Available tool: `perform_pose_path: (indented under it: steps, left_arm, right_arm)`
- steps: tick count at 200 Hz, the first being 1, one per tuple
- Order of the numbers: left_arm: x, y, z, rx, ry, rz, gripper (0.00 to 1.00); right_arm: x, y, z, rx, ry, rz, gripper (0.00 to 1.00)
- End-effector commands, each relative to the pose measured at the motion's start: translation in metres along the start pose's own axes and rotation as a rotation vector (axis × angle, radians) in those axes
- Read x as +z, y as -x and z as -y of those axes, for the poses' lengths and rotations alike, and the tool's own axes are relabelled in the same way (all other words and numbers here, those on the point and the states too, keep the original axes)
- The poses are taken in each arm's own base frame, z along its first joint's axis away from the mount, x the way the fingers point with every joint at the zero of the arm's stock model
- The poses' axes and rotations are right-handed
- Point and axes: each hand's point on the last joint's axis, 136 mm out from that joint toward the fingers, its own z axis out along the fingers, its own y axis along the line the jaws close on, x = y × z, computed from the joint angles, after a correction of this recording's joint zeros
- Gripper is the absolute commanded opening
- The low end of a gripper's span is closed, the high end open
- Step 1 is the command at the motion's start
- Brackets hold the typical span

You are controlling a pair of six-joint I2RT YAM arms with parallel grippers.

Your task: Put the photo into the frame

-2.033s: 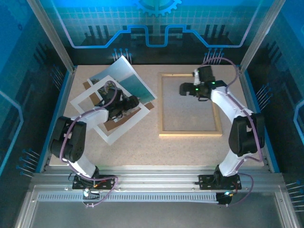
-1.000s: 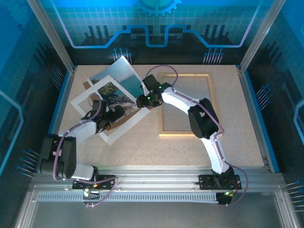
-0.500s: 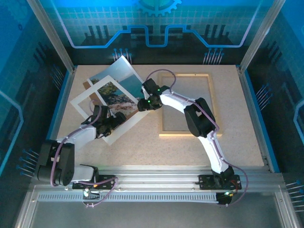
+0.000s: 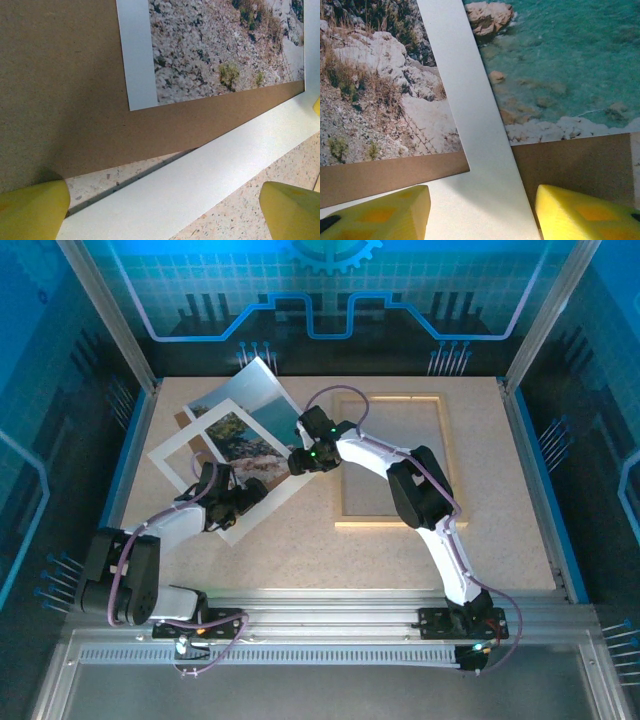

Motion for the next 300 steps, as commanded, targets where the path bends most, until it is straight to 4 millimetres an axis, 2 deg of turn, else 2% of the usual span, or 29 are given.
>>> perform_pose_path:
  steps: [1, 29, 60, 63, 81, 140, 166, 197, 240, 265, 300]
  left_arm:
    - [0.007, -0.011, -0.012, -0.004, 0.028, -0.030, 0.99]
    - [0.008, -0.011, -0.012, -0.004, 0.027, -0.030, 0.99]
    - [0.008, -0.011, -0.012, -0.002, 0.029, -0.026, 0.99]
    - [0.008, -0.011, -0.013, -0.002, 0.029, -0.026, 0.99]
    - [0.008, -0.011, -0.012, -0.004, 0.027, -0.024, 0.99]
    - [0.008, -0.011, -0.014, -0.005, 0.030, -0.023, 0.99]
    - [0.008, -0.012, -0.013, -0.005, 0.029, -0.024, 0.99]
    - [0.006, -0.011, -0.013, -0.003, 0.028, -0.018, 0.99]
    - [0.006, -0.010, -0.013, 0.003, 0.027, -0.015, 0.99]
    - [0.007, -0.011, -0.012, 0.002, 0.023, -0.019, 0.99]
    - [0.007, -0.012, -0.013, 0.004, 0.026, -0.021, 0.99]
  right_arm:
    - [0.011, -0.020, 0.000, -0.014, -0.011, -0.061, 0.60]
    - [0.015, -0.028, -0.011, 0.002, 0.039, -0.082, 0.60]
    - [0.006, -0.029, -0.024, 0.016, 0.109, -0.069, 0.60]
    - [-0.004, -0.023, -0.030, 0.009, 0.122, -0.047, 0.60]
    - [-0.017, -0.019, -0.036, 0.003, 0.143, -0.027, 0.60]
    - [-0.051, -0.002, -0.053, 0.010, 0.224, 0.028, 0.60]
    - [-0.057, 0.001, -0.059, 0.043, 0.287, 0.038, 0.60]
    - [-0.047, -0.005, -0.037, 0.050, 0.187, 0.033, 0.60]
    - [-0.033, -0.029, -0.011, 0.069, 0.025, -0.036, 0.59]
    - [-0.025, -0.038, -0.005, 0.099, 0.008, -0.055, 0.57]
    - [-0.016, -0.040, -0.004, 0.118, 0.004, -0.066, 0.53]
